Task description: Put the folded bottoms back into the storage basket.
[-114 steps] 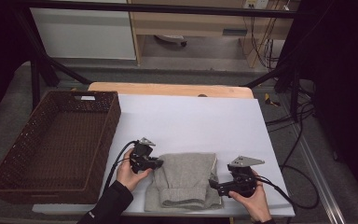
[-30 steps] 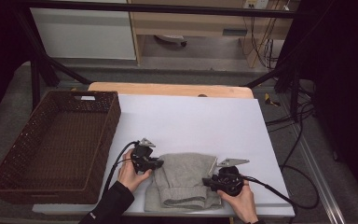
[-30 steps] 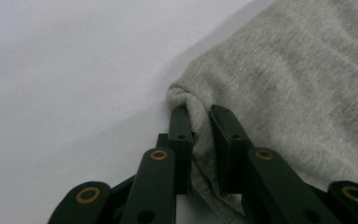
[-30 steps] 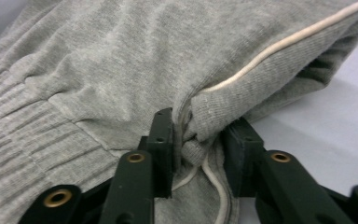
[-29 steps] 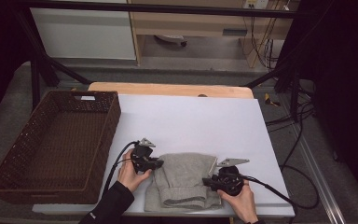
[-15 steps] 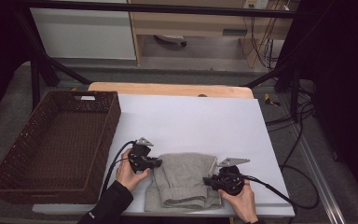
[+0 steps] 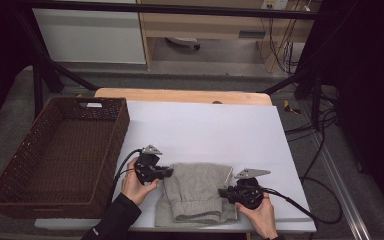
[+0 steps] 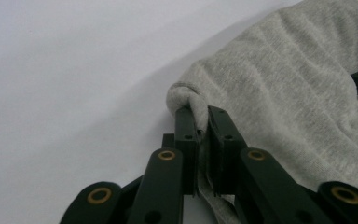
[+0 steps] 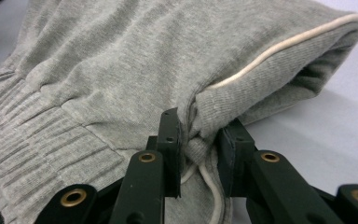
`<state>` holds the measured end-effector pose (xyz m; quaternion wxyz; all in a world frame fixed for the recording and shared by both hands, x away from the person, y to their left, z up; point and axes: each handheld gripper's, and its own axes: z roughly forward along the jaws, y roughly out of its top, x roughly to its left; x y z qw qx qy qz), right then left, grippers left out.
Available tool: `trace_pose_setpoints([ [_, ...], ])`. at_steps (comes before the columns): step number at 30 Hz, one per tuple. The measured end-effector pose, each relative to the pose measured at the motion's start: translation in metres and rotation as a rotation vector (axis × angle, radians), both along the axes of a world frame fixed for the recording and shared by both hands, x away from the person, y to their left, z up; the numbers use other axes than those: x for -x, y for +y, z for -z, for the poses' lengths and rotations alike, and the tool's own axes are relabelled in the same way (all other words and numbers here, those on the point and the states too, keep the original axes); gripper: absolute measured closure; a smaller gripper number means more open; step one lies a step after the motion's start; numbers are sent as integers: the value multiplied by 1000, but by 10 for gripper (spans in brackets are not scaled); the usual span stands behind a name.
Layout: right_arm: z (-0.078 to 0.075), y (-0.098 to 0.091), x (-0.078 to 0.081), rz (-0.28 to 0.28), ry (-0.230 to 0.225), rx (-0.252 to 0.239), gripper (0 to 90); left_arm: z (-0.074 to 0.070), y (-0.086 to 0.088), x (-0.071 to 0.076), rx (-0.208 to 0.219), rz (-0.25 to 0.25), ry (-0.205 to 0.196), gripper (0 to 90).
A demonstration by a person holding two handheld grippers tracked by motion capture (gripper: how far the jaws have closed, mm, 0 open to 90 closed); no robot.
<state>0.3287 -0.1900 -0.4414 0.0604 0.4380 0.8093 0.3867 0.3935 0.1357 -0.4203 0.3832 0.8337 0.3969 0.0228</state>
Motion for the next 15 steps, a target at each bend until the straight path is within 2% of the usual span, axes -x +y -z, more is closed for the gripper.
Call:
trace_pose_setpoints([
  [15,-4,-1,2,-5,-27,-16,736,-13,-1,6,15,8,-26,836],
])
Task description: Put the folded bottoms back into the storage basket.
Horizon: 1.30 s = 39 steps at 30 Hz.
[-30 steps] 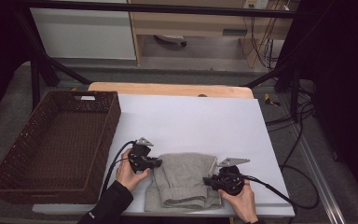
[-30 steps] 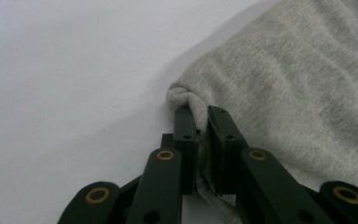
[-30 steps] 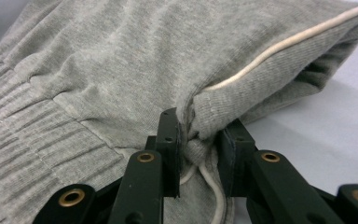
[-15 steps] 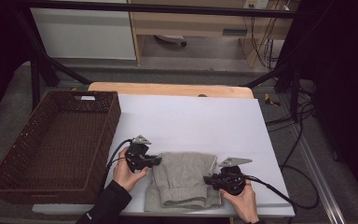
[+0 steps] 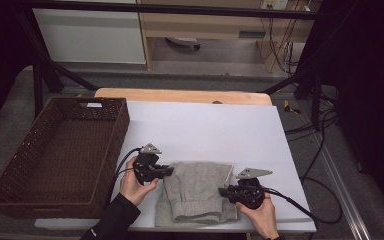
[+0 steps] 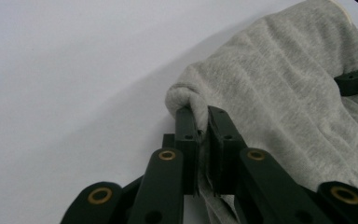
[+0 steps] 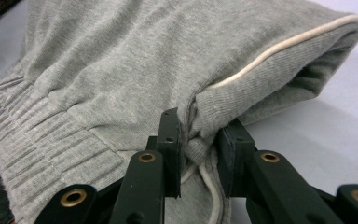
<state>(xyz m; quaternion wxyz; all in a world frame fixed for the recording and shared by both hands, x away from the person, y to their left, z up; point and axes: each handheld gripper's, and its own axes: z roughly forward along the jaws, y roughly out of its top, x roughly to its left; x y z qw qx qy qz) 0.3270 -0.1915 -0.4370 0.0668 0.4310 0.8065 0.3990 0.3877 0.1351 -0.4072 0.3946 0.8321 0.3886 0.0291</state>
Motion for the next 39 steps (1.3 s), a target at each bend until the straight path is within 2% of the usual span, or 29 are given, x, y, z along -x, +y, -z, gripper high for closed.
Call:
trace_pose_setpoints([
  [23,-5,2,2,-4,-33,-14,736,-15,-2,7,-6,13,-32,837],
  [39,-13,4,4,-1,-59,-38,736,-31,3,13,5,17,-48,837],
])
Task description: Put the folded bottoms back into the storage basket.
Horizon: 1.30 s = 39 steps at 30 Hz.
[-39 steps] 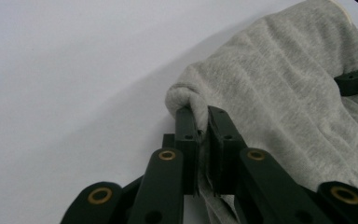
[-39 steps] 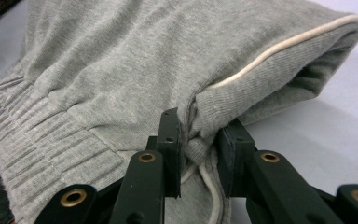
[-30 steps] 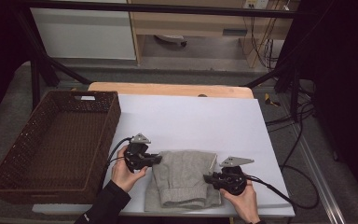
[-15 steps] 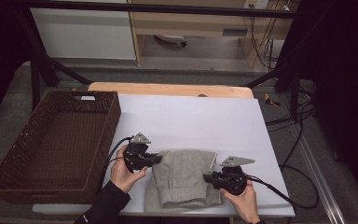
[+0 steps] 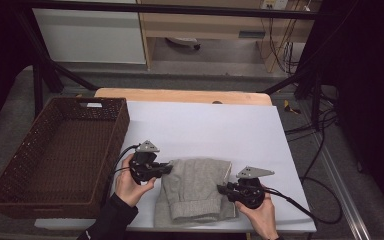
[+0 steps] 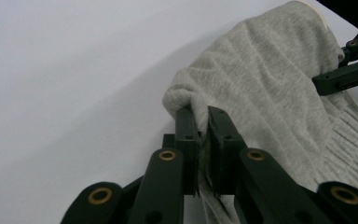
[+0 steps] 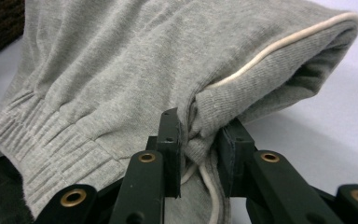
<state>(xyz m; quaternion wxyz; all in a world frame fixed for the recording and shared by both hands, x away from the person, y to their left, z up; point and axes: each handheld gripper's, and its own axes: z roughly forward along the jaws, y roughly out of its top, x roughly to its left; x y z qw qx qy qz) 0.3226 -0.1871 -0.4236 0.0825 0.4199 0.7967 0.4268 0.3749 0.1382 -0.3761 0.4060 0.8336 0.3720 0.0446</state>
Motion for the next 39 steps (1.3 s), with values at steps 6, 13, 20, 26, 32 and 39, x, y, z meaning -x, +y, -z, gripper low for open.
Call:
trace_pose_setpoints([
  [6,-4,3,0,0,-18,-6,736,-6,3,2,4,-4,-8,836],
  [13,-8,7,0,7,-32,-18,736,-14,5,3,0,-4,-24,836],
  [20,-13,10,2,12,-41,-37,737,-23,9,4,-1,-3,-31,837],
  [26,-19,14,1,10,-55,-47,737,-31,12,5,-11,-9,-44,837],
  [32,-26,19,1,5,-73,-55,737,-39,17,6,-13,-12,-50,837],
  [39,-30,24,-1,2,-85,-62,738,-46,22,8,-14,-13,-60,837],
])
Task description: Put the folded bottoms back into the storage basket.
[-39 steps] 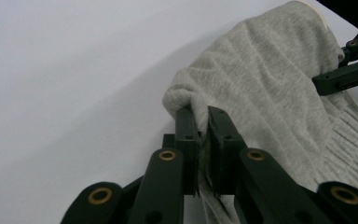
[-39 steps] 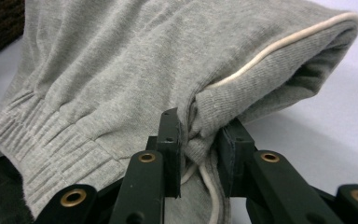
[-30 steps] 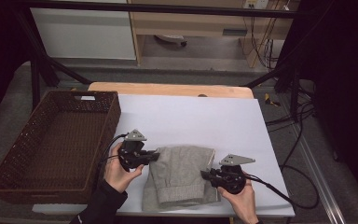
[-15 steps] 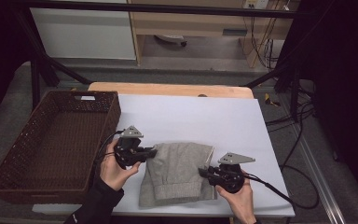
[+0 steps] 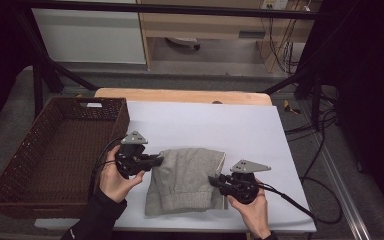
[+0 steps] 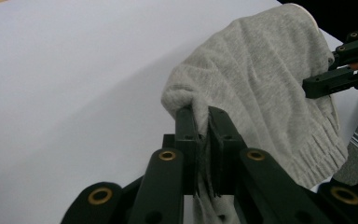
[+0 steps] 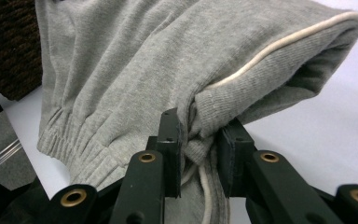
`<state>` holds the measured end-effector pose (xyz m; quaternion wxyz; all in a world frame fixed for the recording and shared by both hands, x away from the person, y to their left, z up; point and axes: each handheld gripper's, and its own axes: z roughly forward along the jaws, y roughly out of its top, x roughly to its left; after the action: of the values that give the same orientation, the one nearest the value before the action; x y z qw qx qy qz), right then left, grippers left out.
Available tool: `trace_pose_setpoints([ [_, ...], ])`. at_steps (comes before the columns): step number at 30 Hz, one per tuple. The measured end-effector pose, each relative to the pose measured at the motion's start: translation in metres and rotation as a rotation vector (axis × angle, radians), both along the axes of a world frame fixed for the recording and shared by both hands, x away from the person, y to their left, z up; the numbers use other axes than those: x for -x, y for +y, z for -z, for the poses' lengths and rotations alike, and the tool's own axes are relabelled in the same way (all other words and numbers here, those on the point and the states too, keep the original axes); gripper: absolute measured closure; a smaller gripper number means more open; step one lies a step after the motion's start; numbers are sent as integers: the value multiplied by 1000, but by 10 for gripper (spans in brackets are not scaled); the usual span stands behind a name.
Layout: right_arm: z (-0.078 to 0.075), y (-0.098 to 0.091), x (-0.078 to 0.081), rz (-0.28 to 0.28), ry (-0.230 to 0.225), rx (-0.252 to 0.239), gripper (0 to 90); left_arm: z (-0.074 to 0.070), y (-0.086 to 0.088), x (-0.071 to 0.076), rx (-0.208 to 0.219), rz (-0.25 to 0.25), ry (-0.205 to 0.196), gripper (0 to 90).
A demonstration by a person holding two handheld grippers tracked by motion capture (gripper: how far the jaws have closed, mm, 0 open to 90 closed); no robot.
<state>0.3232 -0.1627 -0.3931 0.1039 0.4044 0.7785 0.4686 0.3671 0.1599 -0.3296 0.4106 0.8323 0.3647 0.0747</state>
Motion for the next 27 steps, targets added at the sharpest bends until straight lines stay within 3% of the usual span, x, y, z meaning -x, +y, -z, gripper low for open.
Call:
trace_pose_setpoints([
  [27,-13,20,-4,-13,-35,-14,737,-20,16,1,-32,-11,-16,836],
])
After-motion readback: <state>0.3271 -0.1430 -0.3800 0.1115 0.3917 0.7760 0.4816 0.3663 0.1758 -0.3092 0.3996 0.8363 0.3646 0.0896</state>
